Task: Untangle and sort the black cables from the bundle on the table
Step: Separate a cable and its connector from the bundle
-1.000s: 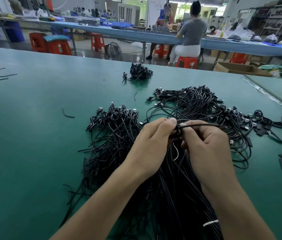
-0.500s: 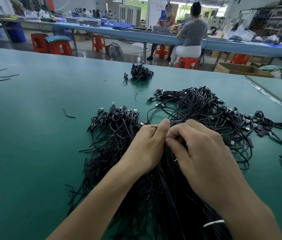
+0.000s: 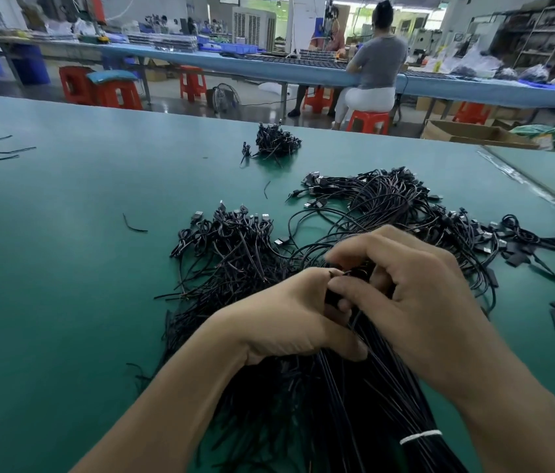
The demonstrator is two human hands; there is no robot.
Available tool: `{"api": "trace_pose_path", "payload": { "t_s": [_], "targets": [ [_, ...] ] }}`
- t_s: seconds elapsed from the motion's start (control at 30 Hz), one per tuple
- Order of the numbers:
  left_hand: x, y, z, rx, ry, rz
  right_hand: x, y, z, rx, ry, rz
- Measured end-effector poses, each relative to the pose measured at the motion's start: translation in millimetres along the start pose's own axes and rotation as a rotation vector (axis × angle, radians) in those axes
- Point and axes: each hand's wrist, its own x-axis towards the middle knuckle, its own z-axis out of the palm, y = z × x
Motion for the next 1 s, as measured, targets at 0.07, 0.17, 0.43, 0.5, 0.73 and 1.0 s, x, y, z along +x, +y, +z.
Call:
{"api": "trace_pose_path", "payload": {
  "t_s": [0.07, 0.17, 0.43, 0.5, 0.73, 1.0],
  "targets": [
    [2, 0, 3, 0.031, 0.016, -0.034, -2, 4, -1, 0.010, -0.064, 0.029],
    [1, 3, 5, 0.050, 0.011, -0.038, -2, 8, -4, 0.024, -0.099, 0.032],
    [-2, 4, 3, 0.063, 0.032, -0.122, -2, 12, -1, 0.055, -0.047, 0.018],
    [-1, 3, 4, 0.068, 0.035, -0.143, -2, 13, 0, 0.026, -0.063, 0.039],
    [2, 0, 2, 0.059, 0.080, -0.164, -1, 6, 5, -0.028, -0.071, 0.078],
    [9, 11, 5, -0.498, 0.222, -0.164, -1, -2, 21, -0.111, 0.209, 0.053]
  ]
}}
